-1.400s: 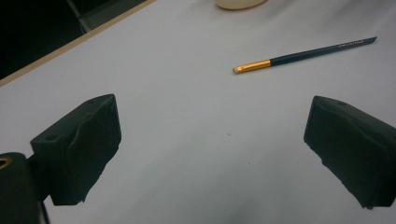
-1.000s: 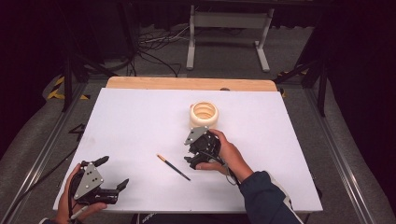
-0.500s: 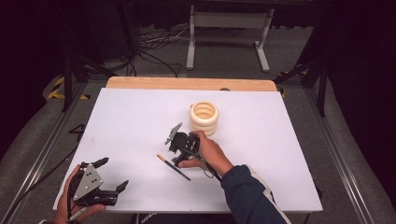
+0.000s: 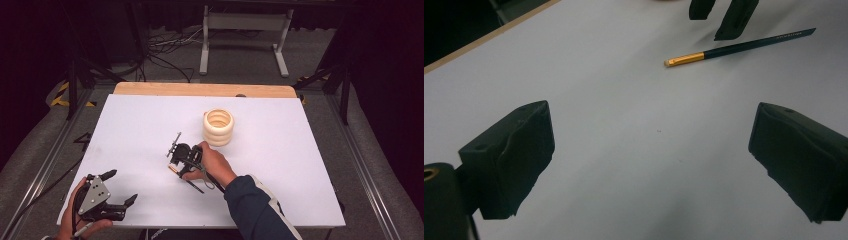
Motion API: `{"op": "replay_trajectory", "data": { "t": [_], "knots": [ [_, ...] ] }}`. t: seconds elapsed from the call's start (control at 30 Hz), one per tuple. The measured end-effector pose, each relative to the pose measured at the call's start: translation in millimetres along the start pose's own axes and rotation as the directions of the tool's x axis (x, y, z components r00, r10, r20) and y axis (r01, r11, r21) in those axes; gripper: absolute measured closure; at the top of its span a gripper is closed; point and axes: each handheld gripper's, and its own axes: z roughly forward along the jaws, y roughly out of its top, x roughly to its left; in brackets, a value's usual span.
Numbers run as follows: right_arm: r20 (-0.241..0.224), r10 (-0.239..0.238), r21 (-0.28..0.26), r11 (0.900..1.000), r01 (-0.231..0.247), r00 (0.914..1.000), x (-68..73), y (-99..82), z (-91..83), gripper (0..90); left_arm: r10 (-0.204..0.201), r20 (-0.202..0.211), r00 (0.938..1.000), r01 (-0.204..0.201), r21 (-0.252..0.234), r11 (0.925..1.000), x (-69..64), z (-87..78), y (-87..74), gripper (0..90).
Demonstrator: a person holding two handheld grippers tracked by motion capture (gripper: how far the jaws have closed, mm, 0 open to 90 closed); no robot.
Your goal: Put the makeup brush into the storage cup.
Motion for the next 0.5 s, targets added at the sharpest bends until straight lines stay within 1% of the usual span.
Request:
{"op": "replay_trajectory", "data": {
  "t": [0.07, 0.2, 0.27, 0.3, 0.37, 0.43, 0.47, 0.5],
  "knots": [
    [-0.018, 0.001, 0.019, 0.9998, -0.001, 0.9998, 1.1, 1.0, 3.2, 52.8, 0.004, -0.001, 1.0000, -0.004, 0.001, 1.0000, 0.9, -0.1, -0.1, 5.3],
    [-0.041, 0.013, 0.041, 0.9991, -0.011, 0.9991, 1.7, 3.6, 5.3, 54.0, 0.000, 0.003, 1.0000, 0.000, 0.002, 1.0000, 0.5, -0.3, -0.3, 5.2],
    [-0.037, 0.019, 0.036, 0.9992, -0.018, 0.9991, 1.4, 4.5, 4.5, 54.0, 0.000, 0.002, 1.0000, 0.000, 0.003, 1.0000, 0.5, -0.5, -0.4, 5.3],
    [-0.042, 0.026, 0.031, 0.9992, -0.024, 0.9988, 1.3, 4.8, 2.8, 54.0, -0.002, 0.002, 1.0000, 0.002, 0.003, 1.0000, 0.6, -0.6, -0.5, 5.3],
    [-0.059, 0.036, 0.004, 0.9993, -0.036, 0.9976, 2.2, 5.6, -1.8, 54.0, -0.003, 0.005, 1.0000, 0.003, 0.005, 1.0000, 1.1, -0.5, -0.9, 5.4],
    [-0.102, 0.023, -0.010, 0.9997, -0.024, 0.9946, 8.5, 7.9, -5.4, 52.8, -0.003, 0.006, 1.0000, 0.003, 0.008, 1.0000, 1.1, -0.2, -1.1, 5.6],
    [-0.123, 0.009, -0.010, 0.9999, -0.010, 0.9924, 12.8, 9.5, -5.8, 52.5, -0.004, 0.007, 1.0000, 0.003, 0.007, 1.0000, 1.0, 0.0, -1.0, 5.6],
    [-0.127, -0.006, 0.006, 1.0000, 0.007, 0.9919, 17.4, 11.2, -4.9, 51.8, -0.003, 0.007, 1.0000, 0.003, 0.008, 1.0000, 0.8, 0.1, -0.8, 5.5]
  ]
}}
